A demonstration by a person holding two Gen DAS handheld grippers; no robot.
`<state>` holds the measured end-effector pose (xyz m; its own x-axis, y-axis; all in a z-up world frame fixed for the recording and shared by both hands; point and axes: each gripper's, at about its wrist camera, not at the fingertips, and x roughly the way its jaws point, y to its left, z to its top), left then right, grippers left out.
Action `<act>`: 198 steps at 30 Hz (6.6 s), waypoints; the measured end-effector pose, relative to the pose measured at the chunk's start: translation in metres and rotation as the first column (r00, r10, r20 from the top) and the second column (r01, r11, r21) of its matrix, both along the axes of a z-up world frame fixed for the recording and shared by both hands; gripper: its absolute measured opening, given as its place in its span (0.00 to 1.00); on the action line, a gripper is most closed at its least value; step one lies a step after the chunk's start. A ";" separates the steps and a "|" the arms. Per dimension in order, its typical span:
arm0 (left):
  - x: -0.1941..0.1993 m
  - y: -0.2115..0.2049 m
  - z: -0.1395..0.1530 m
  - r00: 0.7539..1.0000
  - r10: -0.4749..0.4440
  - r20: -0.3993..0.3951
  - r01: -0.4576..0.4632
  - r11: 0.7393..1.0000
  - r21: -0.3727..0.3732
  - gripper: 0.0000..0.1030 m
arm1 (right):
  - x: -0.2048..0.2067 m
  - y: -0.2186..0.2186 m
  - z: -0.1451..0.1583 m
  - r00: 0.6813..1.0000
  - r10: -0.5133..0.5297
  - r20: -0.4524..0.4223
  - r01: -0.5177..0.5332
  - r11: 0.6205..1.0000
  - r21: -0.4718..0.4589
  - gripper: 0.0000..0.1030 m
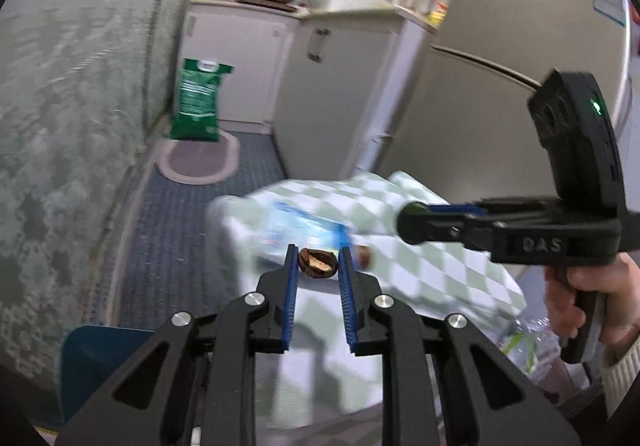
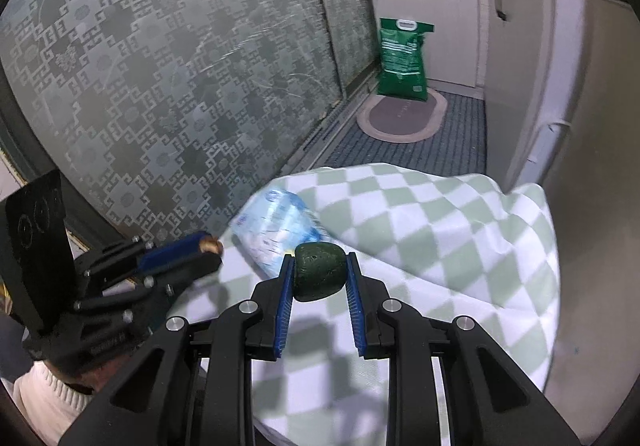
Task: Collect trash
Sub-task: 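Carry the walnut over the bin and open the left tool while the right tool carries the avocado, then open the right tool over the bin to drop the avocado, then move both tools back from the bin toward the table, then grasp the blue-and-white printed bag with the left tool and lift it, then carry the bag over the bin with the left tool while the right tool grasps the last walnut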
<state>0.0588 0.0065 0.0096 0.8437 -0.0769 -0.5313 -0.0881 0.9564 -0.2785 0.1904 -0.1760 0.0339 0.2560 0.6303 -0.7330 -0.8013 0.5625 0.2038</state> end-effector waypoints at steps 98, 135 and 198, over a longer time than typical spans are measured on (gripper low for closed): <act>-0.096 0.109 0.022 0.927 0.275 0.253 -0.288 0.958 0.014 0.83 | -0.052 0.116 -0.006 0.992 0.130 0.002 -0.130 0.990 -0.050 0.71; 0.044 -0.034 -0.027 0.987 -0.077 -0.141 0.124 0.923 0.364 0.90 | 0.006 -0.040 0.002 0.993 -0.116 -0.003 0.116 0.993 0.030 0.73; -0.028 0.109 -0.017 0.977 0.168 -0.134 -0.174 0.984 -0.035 0.72 | -0.008 0.059 -0.041 0.992 0.024 0.121 0.006 0.970 -0.242 0.20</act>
